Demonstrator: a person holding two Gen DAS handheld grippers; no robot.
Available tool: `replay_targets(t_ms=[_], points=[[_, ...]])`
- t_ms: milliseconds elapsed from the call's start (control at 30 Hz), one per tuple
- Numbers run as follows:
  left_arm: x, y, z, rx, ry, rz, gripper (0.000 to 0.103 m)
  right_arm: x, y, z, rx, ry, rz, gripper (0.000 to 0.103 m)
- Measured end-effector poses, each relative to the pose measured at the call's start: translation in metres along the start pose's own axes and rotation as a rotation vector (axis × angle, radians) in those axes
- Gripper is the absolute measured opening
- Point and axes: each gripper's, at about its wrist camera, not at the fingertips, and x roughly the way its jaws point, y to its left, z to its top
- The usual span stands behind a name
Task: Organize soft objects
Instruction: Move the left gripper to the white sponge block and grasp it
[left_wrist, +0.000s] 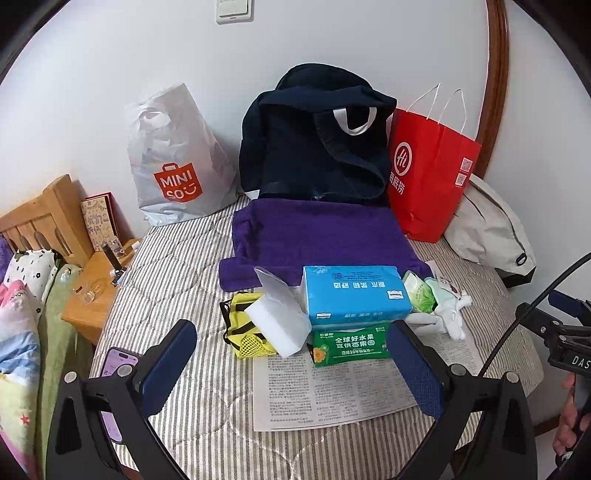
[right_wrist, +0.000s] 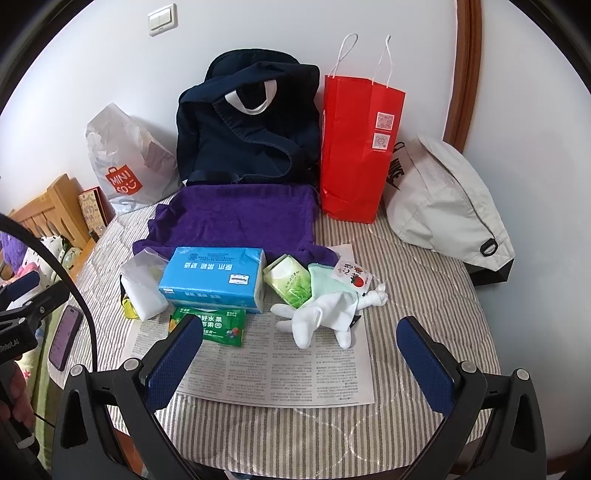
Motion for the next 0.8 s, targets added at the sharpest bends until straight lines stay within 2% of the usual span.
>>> replay_targets(t_ms=[367,567,800], points=[[0.021,0.025,-0.010,-0.025,0.033,-0.002,0.103,0.014,0.003,-0.004,-0.007,0.019,0.014,0.103],[0.048,0.048,-0.022,-0.046,0.077,0.011,0.102,0.033,0.010,-0.007,-0.021,0.053,0.033,0.103],[0.092,0.059,-0.032,-0.064,0.139,-0.010,0.093,0.060,0.017,-0.013,-0.044,0.112,0.036,0.103]])
